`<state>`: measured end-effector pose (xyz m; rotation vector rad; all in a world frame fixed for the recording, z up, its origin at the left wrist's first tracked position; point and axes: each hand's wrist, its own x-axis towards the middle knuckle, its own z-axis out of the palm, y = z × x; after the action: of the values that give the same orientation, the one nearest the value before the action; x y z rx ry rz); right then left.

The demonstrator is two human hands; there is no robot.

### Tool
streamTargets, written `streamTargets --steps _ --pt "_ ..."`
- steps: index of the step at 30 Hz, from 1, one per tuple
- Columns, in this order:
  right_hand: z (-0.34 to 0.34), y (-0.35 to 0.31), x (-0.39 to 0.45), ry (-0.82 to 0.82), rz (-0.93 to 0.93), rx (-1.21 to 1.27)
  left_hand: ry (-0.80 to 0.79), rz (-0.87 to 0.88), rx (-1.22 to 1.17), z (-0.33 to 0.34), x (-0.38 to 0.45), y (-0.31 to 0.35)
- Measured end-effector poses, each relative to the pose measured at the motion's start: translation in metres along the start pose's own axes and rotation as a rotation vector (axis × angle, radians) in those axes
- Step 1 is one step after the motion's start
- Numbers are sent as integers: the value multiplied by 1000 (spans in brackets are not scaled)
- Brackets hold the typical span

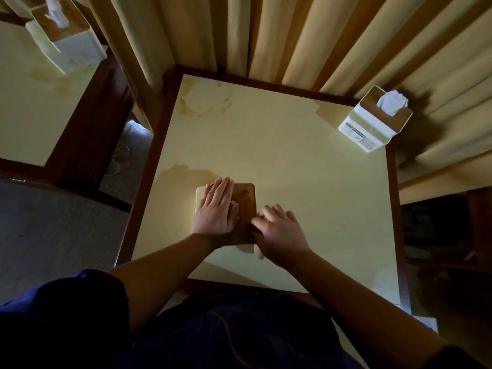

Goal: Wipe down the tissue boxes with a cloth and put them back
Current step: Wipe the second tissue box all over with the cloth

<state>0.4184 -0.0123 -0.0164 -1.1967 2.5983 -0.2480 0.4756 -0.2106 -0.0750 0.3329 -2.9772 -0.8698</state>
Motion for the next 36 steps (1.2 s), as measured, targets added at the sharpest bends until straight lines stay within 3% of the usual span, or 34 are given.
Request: streamTargets --steps 8,12,18,25,31,36 --pt "-20 8 -27 -33 -112 154 21 -2 -41 -4 -4 3" --pt "-24 5 -33 -127 -146 383 50 -14 -74 -3 -5 5" --pt "-5 1 -13 -45 95 427 30 12 -54 -2 -4 1" --pt "11 1 -1 104 270 206 23 10 -60 -2 -4 0" --pt "12 -10 -17 206 -32 -34 33 18 -69 1 -6 -3" --pt "17 -22 -25 153 34 -148 55 -36 -59 2 -8 2"
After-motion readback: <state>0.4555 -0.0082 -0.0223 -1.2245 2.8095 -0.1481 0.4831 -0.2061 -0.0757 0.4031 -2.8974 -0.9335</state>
